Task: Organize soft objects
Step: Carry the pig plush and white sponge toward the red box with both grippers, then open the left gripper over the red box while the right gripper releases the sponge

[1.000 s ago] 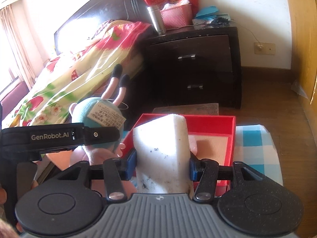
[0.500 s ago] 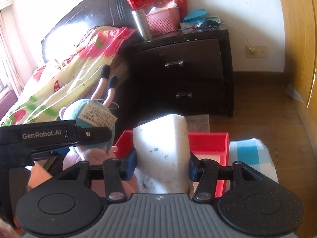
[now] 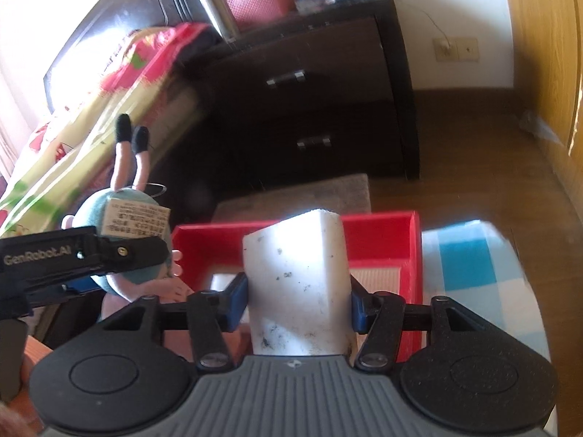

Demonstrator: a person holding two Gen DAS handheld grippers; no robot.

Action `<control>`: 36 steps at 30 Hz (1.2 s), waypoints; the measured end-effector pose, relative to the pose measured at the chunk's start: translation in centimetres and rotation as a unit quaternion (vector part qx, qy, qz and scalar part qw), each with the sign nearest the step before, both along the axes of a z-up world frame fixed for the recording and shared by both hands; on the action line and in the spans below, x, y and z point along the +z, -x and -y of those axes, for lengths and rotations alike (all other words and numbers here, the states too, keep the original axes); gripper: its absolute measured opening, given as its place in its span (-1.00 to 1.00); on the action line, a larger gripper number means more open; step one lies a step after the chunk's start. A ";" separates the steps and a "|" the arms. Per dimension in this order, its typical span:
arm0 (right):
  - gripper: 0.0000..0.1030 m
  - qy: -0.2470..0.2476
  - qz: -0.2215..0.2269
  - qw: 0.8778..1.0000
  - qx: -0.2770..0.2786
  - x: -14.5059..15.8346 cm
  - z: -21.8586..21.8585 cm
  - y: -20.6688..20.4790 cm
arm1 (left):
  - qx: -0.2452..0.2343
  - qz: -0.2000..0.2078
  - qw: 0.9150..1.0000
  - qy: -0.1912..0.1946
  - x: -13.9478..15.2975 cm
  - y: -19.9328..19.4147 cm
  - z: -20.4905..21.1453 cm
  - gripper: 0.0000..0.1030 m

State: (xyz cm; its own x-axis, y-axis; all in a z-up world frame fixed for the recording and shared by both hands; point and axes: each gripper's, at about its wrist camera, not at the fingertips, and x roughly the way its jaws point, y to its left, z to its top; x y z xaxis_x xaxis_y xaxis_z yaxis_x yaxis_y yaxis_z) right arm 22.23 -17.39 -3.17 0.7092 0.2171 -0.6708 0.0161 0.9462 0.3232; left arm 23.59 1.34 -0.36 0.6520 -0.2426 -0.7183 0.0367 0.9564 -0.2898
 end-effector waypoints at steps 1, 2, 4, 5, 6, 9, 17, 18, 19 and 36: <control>-0.29 0.001 -0.003 1.000 -0.001 -0.2 0.0 0.0 | 0.003 0.000 1.000 0.000 0.0 0.0 0.0 0.26; -0.25 0.003 -0.004 1.000 -0.003 -0.3 0.0 0.0 | 0.004 0.000 1.000 -0.001 0.0 0.0 -0.1 0.27; -0.08 0.010 0.001 1.000 -0.005 -0.2 0.0 0.1 | 0.006 0.001 1.000 0.000 0.0 -0.1 -0.1 0.32; -0.06 0.013 0.004 1.000 -0.007 -0.1 0.1 0.2 | 0.006 0.002 1.000 0.002 0.1 -0.1 -0.1 0.34; -0.03 0.013 0.006 1.000 -0.008 -0.1 0.2 0.2 | 0.007 0.002 1.000 0.003 0.2 0.0 -0.1 0.35; -0.03 0.004 0.007 1.000 -0.015 0.0 0.6 0.2 | 0.012 0.014 1.000 -0.001 0.5 0.2 0.1 0.41; -0.02 -0.005 0.001 1.000 -0.017 0.2 1.1 0.2 | 0.005 0.030 0.999 -0.011 1.4 0.5 0.7 0.53; -0.02 -0.006 0.003 1.000 -0.018 0.3 1.1 0.3 | 0.003 0.029 0.999 -0.014 1.5 0.6 0.8 0.53; -0.02 -0.006 0.004 1.000 -0.018 0.5 1.1 0.4 | 0.000 0.026 1.000 -0.014 1.6 0.7 0.9 0.53; -0.02 0.010 0.025 1.000 0.003 5.5 0.1 4.8 | -0.006 0.028 0.998 -0.061 4.0 6.1 0.9 0.55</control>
State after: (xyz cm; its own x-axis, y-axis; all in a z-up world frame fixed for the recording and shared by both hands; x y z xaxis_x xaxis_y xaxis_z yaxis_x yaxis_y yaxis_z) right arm 17.38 -17.52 2.28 0.7404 0.2092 -0.6388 -0.0058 0.9523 0.3051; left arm 17.54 0.47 3.68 0.6892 -0.1638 -0.7058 0.0619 0.9839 -0.1679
